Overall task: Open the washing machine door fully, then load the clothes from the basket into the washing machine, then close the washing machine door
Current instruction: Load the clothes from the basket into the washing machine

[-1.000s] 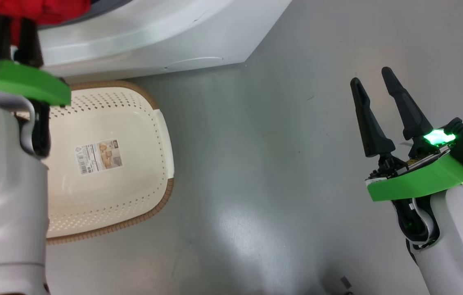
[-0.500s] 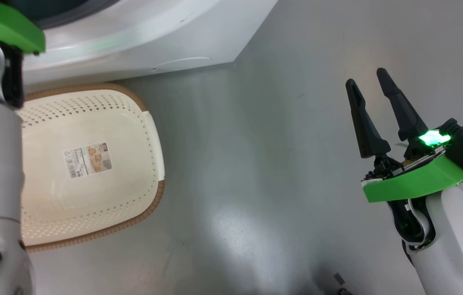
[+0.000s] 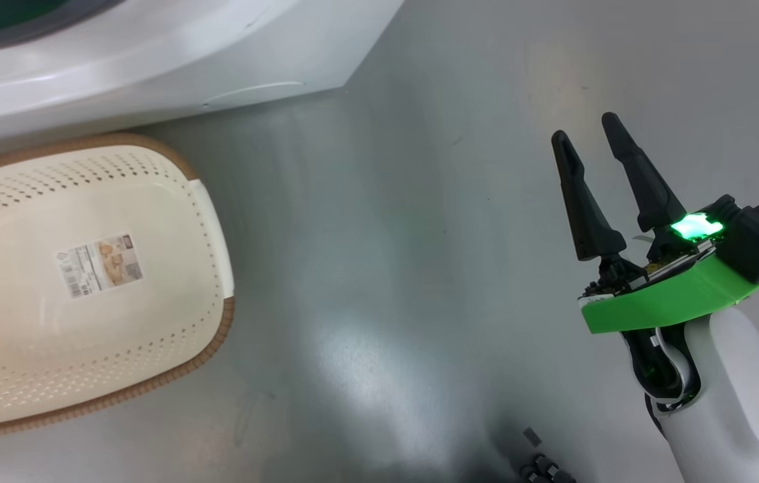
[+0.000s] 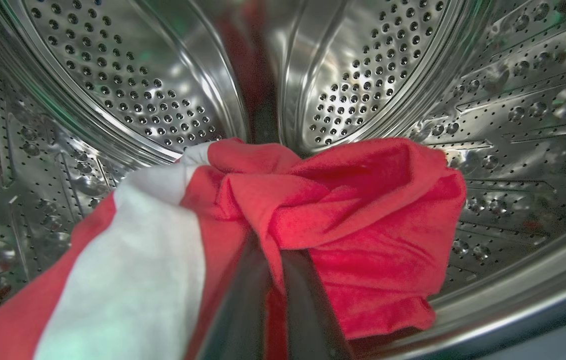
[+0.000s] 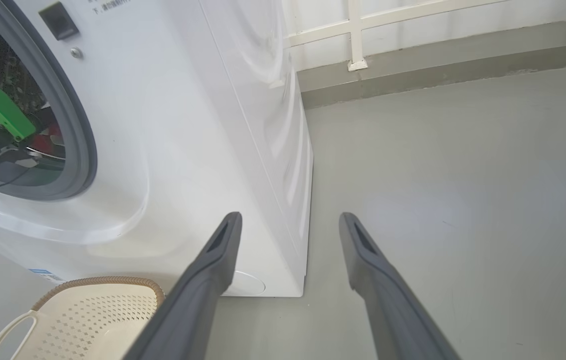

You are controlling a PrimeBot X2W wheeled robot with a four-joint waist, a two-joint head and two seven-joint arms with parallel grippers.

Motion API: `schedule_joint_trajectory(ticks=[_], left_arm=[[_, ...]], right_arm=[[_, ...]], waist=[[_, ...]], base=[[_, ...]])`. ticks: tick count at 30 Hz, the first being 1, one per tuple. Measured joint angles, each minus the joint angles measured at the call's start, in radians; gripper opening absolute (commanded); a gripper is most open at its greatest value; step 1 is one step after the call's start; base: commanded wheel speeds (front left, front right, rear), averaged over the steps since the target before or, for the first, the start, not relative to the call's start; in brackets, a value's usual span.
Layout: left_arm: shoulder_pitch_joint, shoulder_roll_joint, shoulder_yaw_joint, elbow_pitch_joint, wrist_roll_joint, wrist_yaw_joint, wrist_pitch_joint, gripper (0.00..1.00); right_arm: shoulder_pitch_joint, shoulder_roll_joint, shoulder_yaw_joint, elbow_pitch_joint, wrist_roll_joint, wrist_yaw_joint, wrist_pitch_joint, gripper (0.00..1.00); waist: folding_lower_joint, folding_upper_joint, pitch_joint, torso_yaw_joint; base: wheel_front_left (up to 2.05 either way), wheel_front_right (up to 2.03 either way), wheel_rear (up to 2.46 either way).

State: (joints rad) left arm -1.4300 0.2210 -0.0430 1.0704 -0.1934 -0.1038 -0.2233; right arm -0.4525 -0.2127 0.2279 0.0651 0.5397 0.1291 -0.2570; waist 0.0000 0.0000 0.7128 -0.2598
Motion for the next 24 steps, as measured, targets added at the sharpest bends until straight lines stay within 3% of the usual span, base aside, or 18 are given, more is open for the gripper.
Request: schedule_joint_trajectory(ticks=[11,13,15,24], left_arm=[[-0.077,0.008,-0.030,0.145,0.023,0.012,0.043,0.00],[-0.077,0.006,-0.031,0.161,0.023,0.012,0.041,0.44],[-0.077,0.005,-0.034,0.168,0.021,0.012,0.036,1.00],[-0.070,-0.012,-0.056,0.173,0.011,-0.001,-0.012,1.00]], right_arm=[[0.000,0.009,-0.006,0.001,0.000,0.000,0.000,1.00],[-0.001,0.009,-0.005,0.001,0.000,0.000,0.000,1.00],[-0.001,0.009,-0.005,0.002,0.000,0.000,0.000,1.00],[-0.001,0.006,-0.008,0.004,0.000,0.000,0.000,1.00]], waist=[[0.0000,0.0000,0.015,-0.016],[0.0000,0.0000,0.012,-0.014],[0.0000,0.0000,0.009,-0.010],[0.0000,0.0000,-0.026,0.014]], base=[[0.00,0.00,0.00],[0.00,0.00,0.00],[0.00,0.00,0.00],[0.00,0.00,0.00]])
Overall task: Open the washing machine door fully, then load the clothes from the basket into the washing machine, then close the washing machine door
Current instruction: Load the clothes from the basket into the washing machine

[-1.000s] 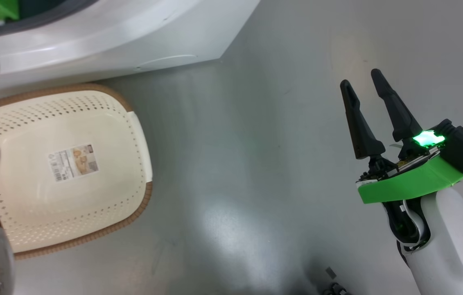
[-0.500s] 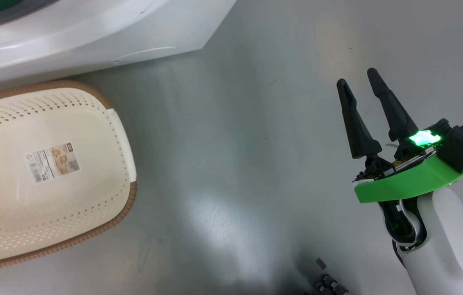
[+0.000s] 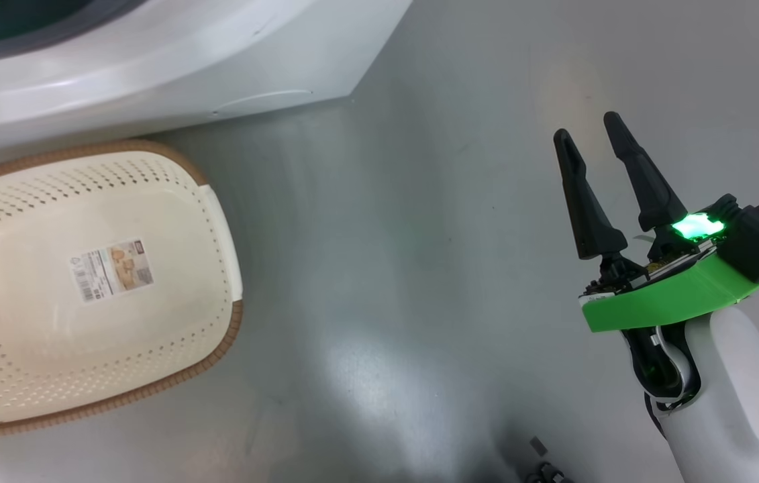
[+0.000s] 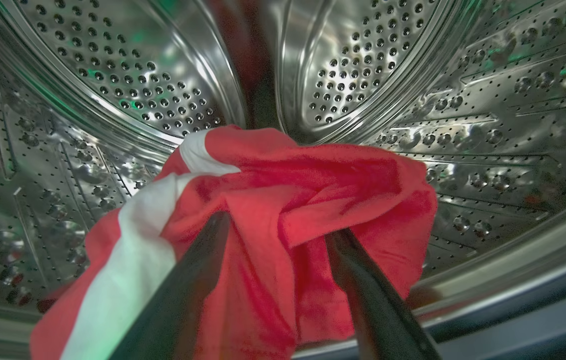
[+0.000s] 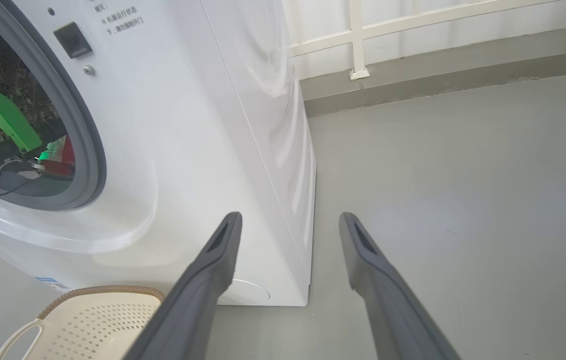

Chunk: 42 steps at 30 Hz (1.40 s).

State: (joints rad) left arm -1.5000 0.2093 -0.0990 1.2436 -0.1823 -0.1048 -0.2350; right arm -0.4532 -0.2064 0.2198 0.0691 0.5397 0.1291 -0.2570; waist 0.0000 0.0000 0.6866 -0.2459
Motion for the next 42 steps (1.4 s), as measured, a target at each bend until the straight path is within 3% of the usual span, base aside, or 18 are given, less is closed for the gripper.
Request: schedule_joint_trajectory(ticks=[10,30,42], left_arm=[[0.110,-0.021,-0.008,-0.064,-0.041,-0.015,-0.018,1.00],[0.603,-0.032,-0.019,-0.553,-0.084,-0.021,-0.019,1.00],[0.901,-0.055,0.029,-0.773,-0.106,-0.009,-0.019,1.00]], right_arm=[[0.002,-0.006,0.000,0.008,0.000,0.000,0.000,1.00],[0.038,-0.028,0.007,0.035,0.004,0.000,0.000,1.00],[0.099,-0.050,0.027,0.060,0.009,0.000,0.000,1.00]], waist=[[0.0000,0.0000,-0.055,0.022],[0.0000,0.0000,-0.222,0.070],[0.0000,0.0000,-0.346,0.113]], base=[[0.00,0.00,0.00],[0.00,0.00,0.00],[0.00,0.00,0.00]])
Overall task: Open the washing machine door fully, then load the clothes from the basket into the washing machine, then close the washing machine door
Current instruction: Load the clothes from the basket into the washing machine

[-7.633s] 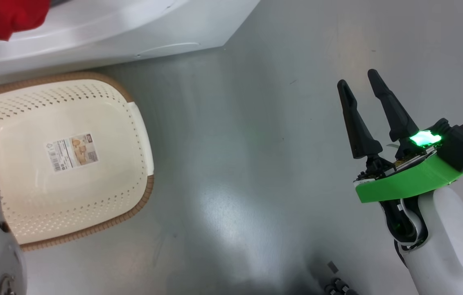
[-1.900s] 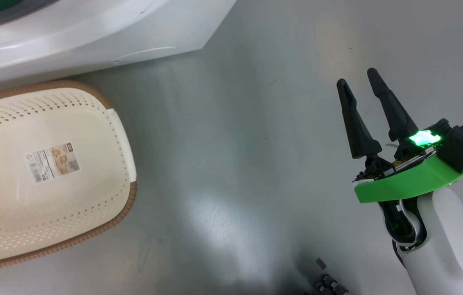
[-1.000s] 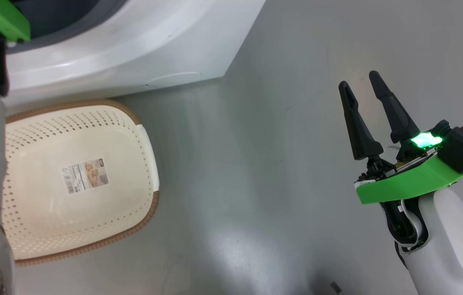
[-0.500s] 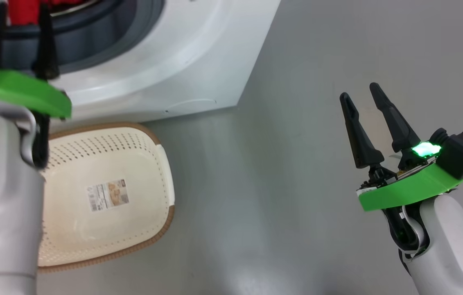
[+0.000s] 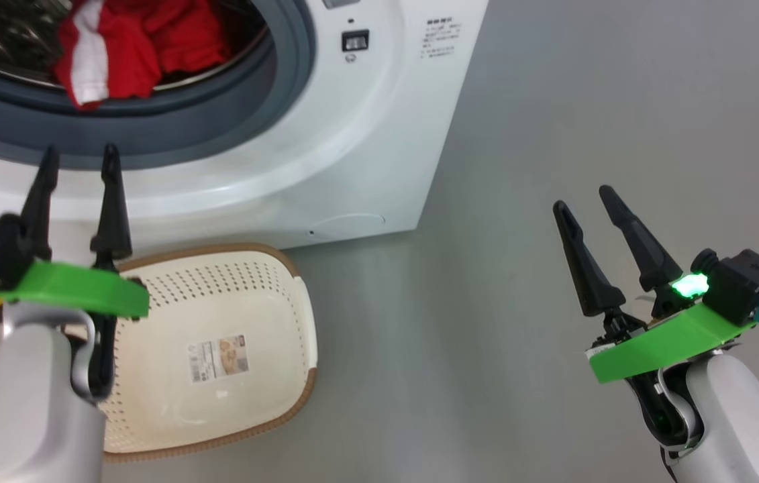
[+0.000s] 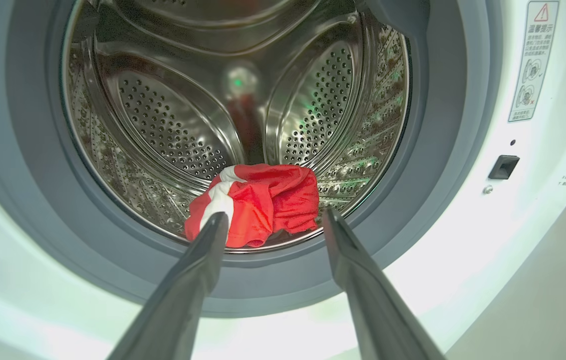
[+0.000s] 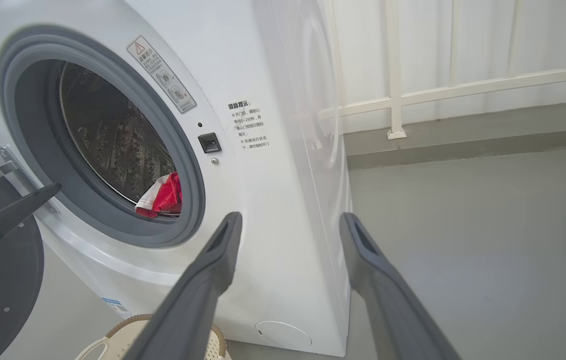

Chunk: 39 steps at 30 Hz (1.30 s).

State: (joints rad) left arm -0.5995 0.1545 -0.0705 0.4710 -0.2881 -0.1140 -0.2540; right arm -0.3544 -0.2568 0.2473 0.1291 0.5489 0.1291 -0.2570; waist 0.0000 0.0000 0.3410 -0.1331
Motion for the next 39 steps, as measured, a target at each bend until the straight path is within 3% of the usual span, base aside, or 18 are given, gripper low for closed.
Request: schedule_joint_trajectory(ticks=[25,39], left_arm=[[0.493,-0.064,0.075,-0.317,-0.004,0.022,0.000,1.00],[0.640,-0.102,0.105,-0.407,0.005,0.021,0.000,1.00]], right_arm=[[0.135,-0.027,0.033,0.051,0.019,0.000,0.000,1.00],[0.165,-0.037,0.030,0.050,0.019,0.000,0.000,1.00]], waist=[[0.0001,0.0000,-0.222,0.059],[0.0000,0.0000,-0.268,0.083]], base=[[0.00,0.00,0.00],[0.00,0.00,0.00]])
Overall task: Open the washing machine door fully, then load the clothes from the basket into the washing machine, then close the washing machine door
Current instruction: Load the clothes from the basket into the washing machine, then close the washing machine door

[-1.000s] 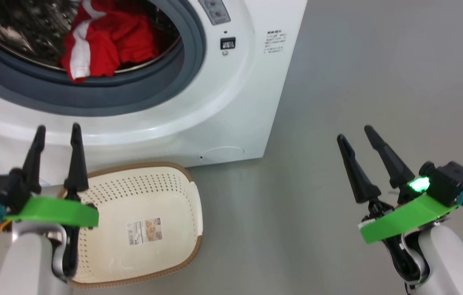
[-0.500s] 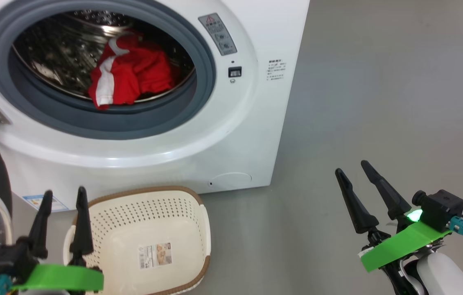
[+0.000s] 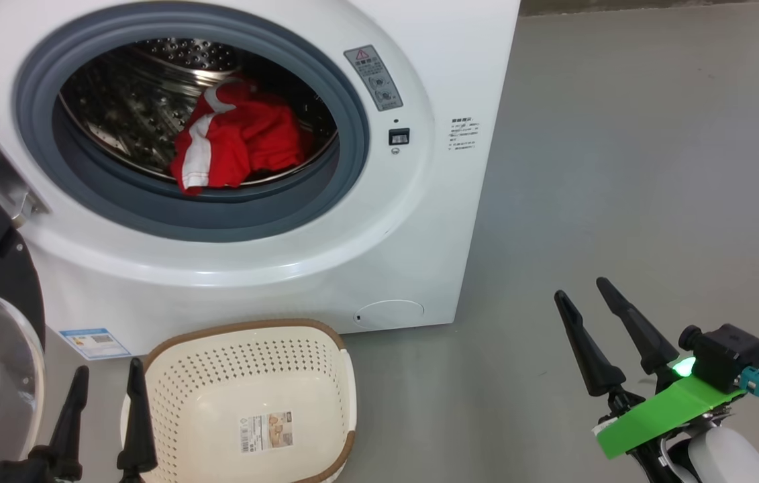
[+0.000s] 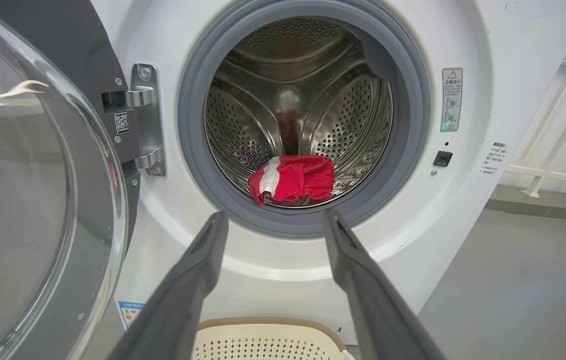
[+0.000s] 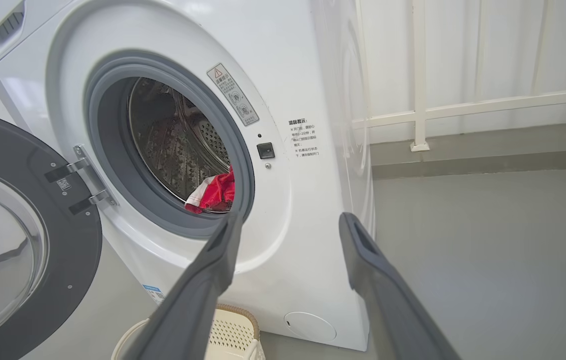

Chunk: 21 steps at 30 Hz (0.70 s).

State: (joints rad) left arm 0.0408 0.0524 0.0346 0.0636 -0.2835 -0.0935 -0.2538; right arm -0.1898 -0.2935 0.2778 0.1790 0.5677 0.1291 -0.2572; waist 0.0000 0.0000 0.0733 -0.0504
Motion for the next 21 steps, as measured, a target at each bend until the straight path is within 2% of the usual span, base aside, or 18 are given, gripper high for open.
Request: schedule_joint_trajectory(ticks=[21], left_arm=[[-0.005,-0.011,0.033,0.008,0.017,-0.014,0.000,1.00]], right_arm=[[0.006,-0.006,-0.001,0.000,0.004,0.000,0.000,1.00]], waist=[[0.0000,0.0000,0.016,0.010]], base=[[0.00,0.00,0.00]])
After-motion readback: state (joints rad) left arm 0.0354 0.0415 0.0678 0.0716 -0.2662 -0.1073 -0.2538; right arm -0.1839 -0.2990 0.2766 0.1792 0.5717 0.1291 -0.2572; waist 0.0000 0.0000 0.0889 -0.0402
